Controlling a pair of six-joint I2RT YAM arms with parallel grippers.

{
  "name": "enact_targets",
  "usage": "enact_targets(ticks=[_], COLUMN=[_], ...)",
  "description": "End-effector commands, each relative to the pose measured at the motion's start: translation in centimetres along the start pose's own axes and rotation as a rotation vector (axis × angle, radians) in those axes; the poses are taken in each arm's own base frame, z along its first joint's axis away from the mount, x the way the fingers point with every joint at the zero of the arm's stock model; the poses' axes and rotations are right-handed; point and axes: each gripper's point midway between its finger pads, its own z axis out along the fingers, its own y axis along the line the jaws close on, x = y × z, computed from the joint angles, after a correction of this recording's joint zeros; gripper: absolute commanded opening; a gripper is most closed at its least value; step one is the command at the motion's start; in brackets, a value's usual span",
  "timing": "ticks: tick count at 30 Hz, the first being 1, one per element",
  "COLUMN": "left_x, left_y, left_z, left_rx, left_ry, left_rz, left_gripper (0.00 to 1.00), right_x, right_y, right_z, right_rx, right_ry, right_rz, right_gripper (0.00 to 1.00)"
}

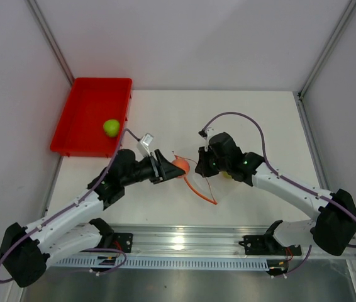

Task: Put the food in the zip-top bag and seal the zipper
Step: Place the fake fruit in the zipper food storage bag.

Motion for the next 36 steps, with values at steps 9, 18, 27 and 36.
enact_targets(ticks=[9, 18, 27, 36], left_x=[3.4, 5.5, 5.5, 4.5], left_y=[-0.7, 1.1, 2.9, 3.0], left_z=[3.2, 5.8, 7.7, 7.2], left_rx=[0.122, 0.117, -0.147, -0.198], left_ry=[0.092, 0.16, 0.234, 0.157], left_rz=[0.041, 0.025, 0.041, 0.098], left_gripper=[0.01, 0.01, 0.02, 0.93], right_x=[-3.7, -4.4, -4.7, -4.7], right_y=[2.8, 3.6, 3.8, 3.7], right_z=[-2.9, -3.7, -3.9, -3.6], right_rx=[-0.076, -0.111, -0.117, -0.112], right_ry=[-0.091, -0.091, -0.089, -0.081], right_rz=[0.026, 0.067, 0.061, 0.053], right_gripper=[0.0, 0.0, 0.0, 0.0])
